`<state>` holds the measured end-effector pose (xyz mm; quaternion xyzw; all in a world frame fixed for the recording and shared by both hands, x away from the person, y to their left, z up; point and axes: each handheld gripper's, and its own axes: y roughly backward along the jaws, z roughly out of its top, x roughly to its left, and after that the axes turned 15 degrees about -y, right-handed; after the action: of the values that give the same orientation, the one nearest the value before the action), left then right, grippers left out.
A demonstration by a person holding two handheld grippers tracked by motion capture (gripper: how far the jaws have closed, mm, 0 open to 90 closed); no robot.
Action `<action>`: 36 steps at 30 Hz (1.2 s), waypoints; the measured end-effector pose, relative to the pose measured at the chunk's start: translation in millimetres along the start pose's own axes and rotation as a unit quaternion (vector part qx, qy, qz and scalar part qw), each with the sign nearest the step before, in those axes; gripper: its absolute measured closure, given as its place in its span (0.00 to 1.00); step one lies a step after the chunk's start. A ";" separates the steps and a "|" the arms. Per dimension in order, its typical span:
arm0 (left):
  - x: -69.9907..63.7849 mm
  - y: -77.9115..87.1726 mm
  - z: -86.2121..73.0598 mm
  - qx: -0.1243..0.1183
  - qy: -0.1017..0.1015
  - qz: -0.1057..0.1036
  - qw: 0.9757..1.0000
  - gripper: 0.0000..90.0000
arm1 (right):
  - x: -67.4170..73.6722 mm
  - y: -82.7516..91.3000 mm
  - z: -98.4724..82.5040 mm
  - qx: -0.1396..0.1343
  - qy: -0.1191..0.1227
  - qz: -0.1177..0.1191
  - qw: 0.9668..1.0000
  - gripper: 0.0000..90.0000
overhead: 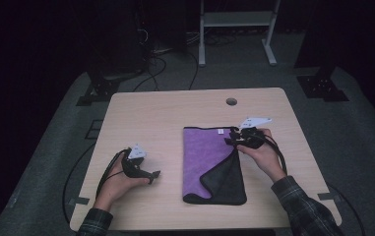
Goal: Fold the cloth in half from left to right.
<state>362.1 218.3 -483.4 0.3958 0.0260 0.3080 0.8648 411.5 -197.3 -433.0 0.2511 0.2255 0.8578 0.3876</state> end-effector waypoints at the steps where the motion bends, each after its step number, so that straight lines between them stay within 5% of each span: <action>1: 0.0 0.0 0.0 0.000 0.000 0.000 1.000 0.00 | 3.1 1.2 -1.7 0.003 0.003 0.005 1.000 0.70; 13: 0.0 0.0 0.0 0.000 0.000 0.000 1.000 0.00 | 40.6 12.2 -25.9 0.018 0.026 0.060 0.998 0.67; 23: -0.1 0.0 0.1 0.000 0.000 0.000 1.000 0.00 | 83.3 -1.4 -46.1 0.055 0.061 0.121 0.989 0.63; 36: -0.1 0.0 0.1 0.000 0.001 0.000 1.000 0.00 | 101.0 -30.5 -61.7 0.095 0.084 0.121 0.984 0.54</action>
<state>362.1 218.2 -483.4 0.3958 0.0265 0.3085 0.8646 333.0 -112.3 -472.5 0.2388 0.3058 0.8912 0.2350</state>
